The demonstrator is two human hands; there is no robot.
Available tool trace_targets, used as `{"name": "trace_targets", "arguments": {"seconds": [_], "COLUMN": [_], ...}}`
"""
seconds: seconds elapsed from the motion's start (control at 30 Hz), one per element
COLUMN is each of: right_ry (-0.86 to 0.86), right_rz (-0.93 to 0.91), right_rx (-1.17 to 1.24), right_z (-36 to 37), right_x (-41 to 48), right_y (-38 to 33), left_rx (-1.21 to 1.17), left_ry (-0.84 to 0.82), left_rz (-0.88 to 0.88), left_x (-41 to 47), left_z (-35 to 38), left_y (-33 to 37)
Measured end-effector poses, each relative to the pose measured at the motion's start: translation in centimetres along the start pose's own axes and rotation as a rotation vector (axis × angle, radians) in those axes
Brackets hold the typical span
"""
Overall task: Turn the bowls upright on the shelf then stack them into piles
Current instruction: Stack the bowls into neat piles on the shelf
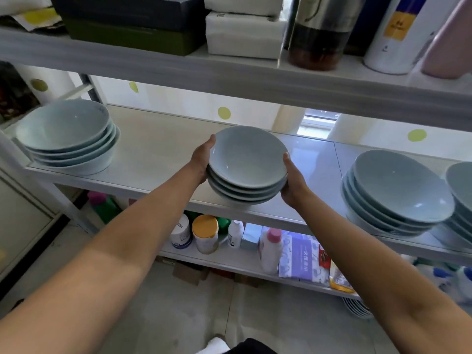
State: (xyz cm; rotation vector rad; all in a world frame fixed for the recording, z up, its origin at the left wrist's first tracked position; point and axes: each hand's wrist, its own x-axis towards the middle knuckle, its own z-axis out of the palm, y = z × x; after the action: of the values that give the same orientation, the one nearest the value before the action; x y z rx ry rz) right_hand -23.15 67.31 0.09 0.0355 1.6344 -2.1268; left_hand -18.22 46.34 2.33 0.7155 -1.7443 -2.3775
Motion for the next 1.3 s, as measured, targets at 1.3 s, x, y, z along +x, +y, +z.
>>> {"name": "trace_targets", "arguments": {"seconds": [1.3], "right_ry": [0.14], "right_rz": [0.042], "right_rx": [-1.031], "right_z": [-6.3], "right_x": [-7.8], "right_y": [-12.8], "left_rx": [1.336], "left_ry": [0.115], "left_rz": [0.33], "left_x": [-2.3], "left_z": [9.3], "left_y": [-0.1]}}
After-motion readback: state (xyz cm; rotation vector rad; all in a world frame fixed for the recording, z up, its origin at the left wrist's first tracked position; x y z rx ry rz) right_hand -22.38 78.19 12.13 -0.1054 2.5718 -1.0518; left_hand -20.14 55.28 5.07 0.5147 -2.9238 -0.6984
